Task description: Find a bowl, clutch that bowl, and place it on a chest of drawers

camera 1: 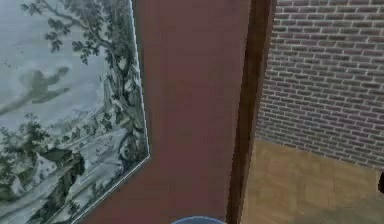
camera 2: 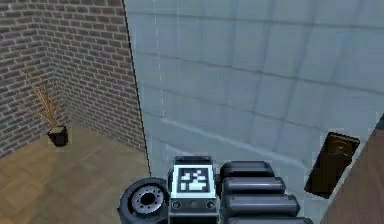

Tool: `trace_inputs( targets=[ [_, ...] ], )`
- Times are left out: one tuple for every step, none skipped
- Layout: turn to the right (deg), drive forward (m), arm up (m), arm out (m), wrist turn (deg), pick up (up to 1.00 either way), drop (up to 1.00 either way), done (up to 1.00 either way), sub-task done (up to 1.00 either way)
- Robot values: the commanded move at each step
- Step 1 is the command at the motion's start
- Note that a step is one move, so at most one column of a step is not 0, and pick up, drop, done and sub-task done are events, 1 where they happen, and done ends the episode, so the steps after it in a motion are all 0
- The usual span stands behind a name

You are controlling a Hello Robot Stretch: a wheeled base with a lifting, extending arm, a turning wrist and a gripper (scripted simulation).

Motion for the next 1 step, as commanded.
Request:
trace_inputs(
  targets=[
    [45.0,0.00,0.00,0.00,0.0,0.00,0.00,0.00,0.00]
  ],
)
